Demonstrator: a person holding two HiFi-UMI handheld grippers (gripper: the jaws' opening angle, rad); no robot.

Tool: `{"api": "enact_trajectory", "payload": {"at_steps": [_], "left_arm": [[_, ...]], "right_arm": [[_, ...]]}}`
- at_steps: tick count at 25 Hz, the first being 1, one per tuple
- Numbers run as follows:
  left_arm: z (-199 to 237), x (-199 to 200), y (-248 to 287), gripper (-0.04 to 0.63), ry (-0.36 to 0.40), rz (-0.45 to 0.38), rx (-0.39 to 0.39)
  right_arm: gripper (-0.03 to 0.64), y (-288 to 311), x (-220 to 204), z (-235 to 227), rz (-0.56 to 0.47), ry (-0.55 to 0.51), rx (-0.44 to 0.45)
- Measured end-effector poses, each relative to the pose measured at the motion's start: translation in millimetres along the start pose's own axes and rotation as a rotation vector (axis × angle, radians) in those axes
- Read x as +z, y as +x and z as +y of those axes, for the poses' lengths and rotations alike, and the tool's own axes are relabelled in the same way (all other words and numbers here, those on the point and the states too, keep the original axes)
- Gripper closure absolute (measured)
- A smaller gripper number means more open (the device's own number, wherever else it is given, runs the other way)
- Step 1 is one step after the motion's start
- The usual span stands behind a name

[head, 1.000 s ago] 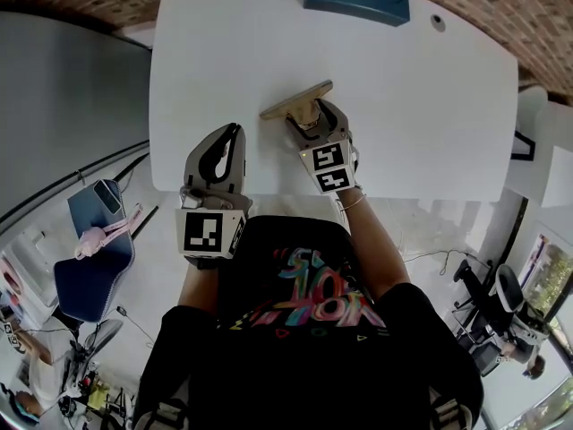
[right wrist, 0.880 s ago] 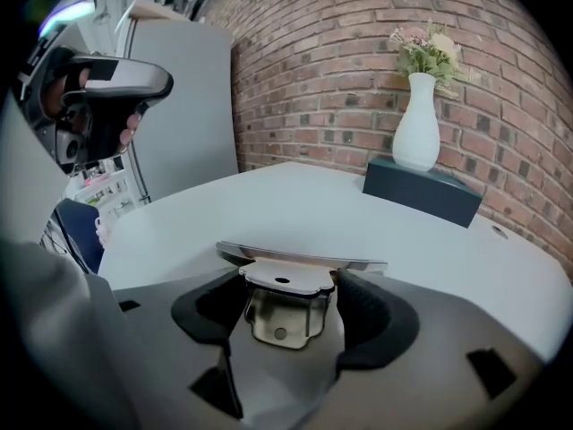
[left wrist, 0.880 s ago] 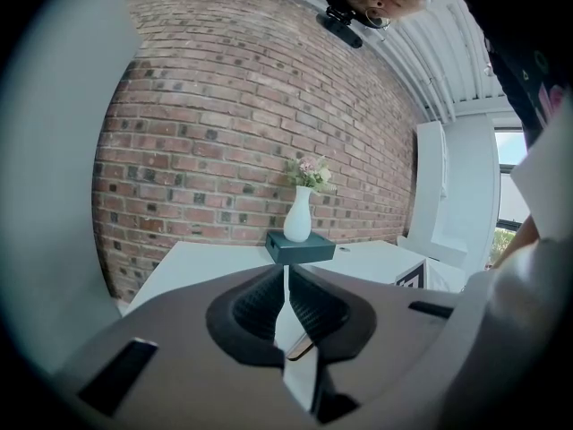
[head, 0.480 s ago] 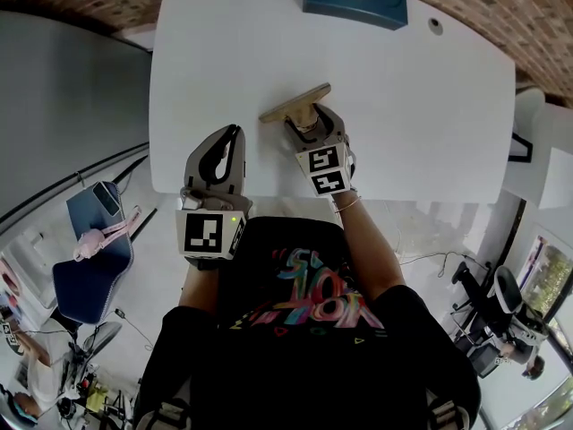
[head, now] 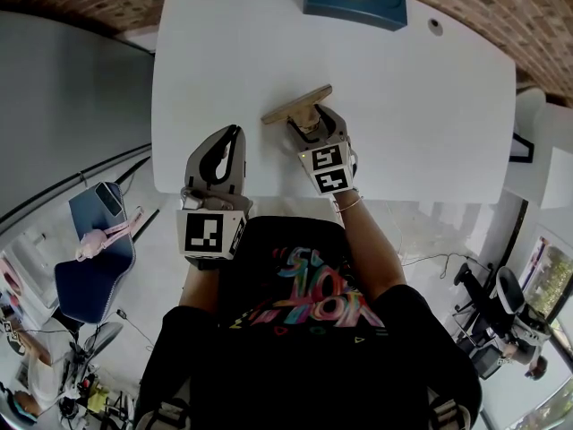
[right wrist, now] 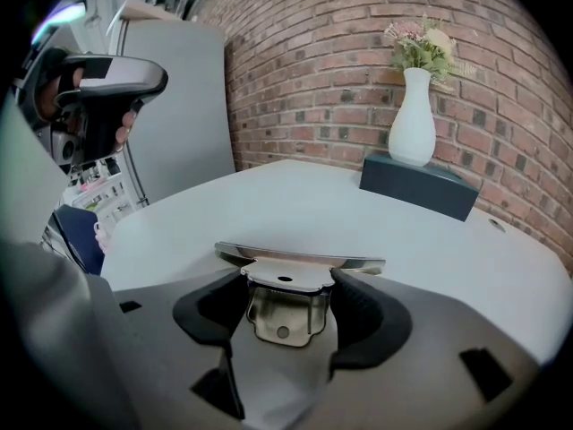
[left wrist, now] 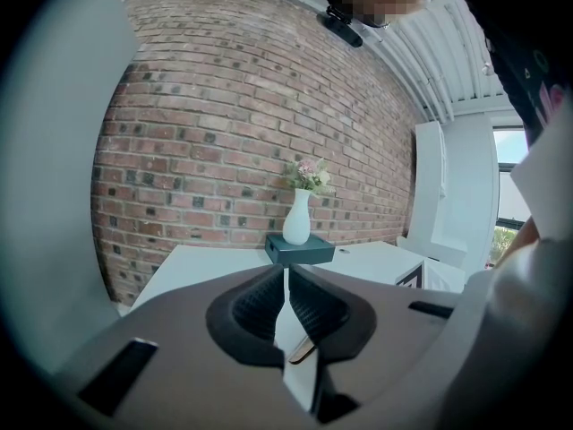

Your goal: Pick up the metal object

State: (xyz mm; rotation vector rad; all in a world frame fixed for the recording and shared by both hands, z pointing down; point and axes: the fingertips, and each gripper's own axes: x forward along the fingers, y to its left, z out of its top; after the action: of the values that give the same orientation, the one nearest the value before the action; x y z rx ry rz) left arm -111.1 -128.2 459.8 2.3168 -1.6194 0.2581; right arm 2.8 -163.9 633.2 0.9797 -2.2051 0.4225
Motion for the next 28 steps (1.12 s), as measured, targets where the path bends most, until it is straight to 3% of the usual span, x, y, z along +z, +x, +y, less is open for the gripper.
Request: {"api": "enact_trajectory", "payload": {"at_steps": [15,28], "left_arm": [[-10.3,25.1,-4.2,0.561,0.032,-0.05,-0.005],[-31.2,60.5,-10.7,0.561,0.072,-0.108,-0.013]], "right_arm": [[0.311,-38.2,27.2,-11.8,-0.08,0.018,-0.014],[0.311,-102.7,81.6,-27.8,-0.216,-0.002,-0.039]]}}
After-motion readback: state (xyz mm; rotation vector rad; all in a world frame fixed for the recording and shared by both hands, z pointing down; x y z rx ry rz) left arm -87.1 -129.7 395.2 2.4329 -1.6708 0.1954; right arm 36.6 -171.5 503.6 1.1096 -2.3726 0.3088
